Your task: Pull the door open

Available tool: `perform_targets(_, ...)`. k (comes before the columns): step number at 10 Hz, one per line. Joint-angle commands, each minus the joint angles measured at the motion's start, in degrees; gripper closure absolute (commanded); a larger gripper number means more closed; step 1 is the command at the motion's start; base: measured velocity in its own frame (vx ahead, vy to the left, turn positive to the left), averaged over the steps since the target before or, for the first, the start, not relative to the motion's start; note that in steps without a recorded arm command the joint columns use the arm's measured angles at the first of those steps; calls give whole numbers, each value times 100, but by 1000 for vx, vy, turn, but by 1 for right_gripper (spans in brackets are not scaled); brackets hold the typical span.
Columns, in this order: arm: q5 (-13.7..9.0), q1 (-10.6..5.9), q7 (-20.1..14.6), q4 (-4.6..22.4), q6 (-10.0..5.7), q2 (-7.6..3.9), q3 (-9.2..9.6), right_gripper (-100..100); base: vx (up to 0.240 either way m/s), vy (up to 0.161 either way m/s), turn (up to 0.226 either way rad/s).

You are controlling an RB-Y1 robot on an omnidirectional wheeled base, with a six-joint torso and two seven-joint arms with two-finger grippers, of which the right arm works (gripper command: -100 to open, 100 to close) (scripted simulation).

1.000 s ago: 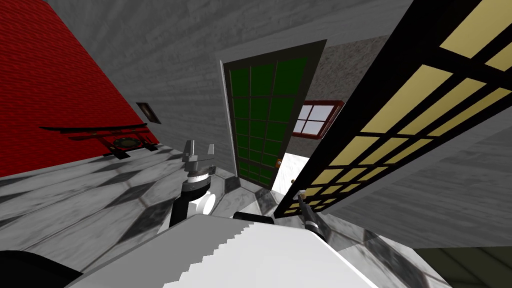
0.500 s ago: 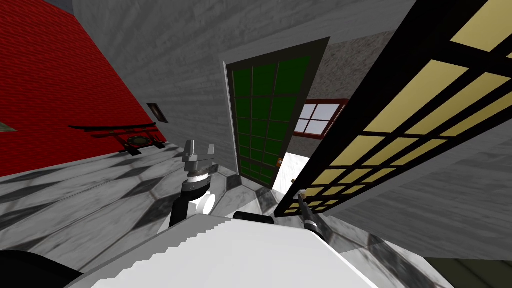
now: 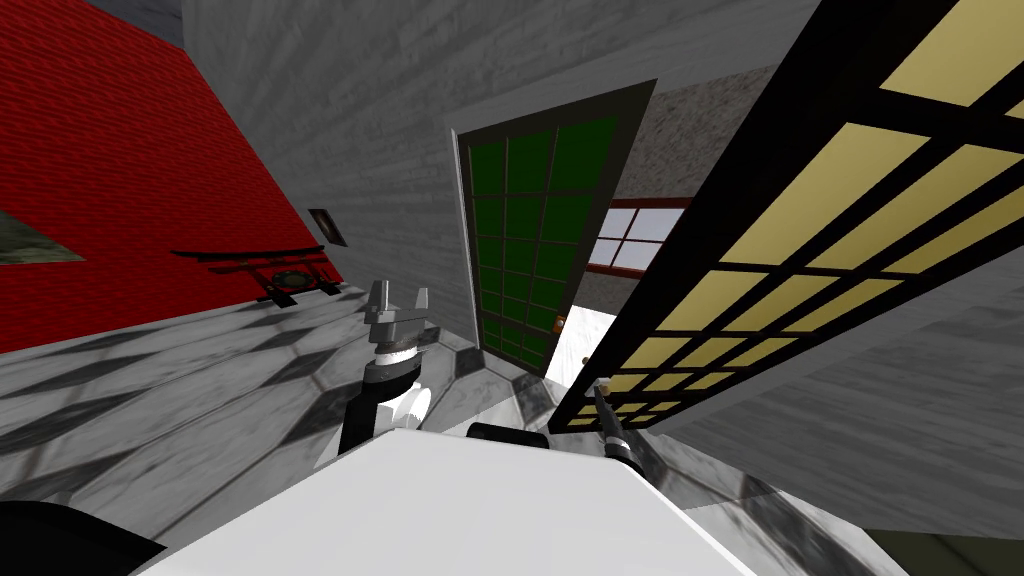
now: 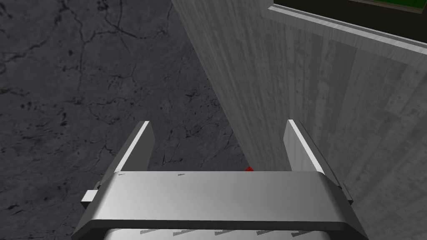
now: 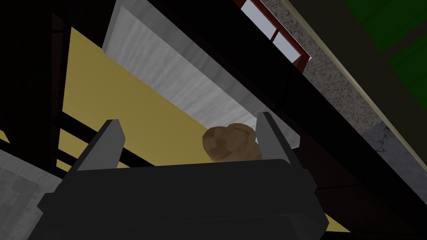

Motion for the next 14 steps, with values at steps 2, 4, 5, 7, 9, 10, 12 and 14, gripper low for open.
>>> perform_targets(2, -81, 2, -48, 41, -21, -161, -143, 100, 1, 6, -2)
perform_targets(4, -135, -16, -279, 37, -23, -164, -104, 100, -15, -7, 33)
perform_targets(5, -190, -34, -427, 33, -24, -167, -65, 100, -73, -38, 149)
perform_targets(7, -190, -34, -512, 33, -24, -167, -65, 100, -51, -38, 42)
perform_targets(9, -190, -34, -512, 33, -24, -167, -65, 100, -3, 3, -16)
perform_targets(10, -190, -34, -512, 33, -24, -167, -65, 100, -5, 7, 3)
perform_targets(12, -190, -34, -512, 33, -24, -167, -65, 100, -1, -10, 2)
perform_targets(14, -190, -34, -512, 33, -24, -167, -65, 100, 3, 6, 4)
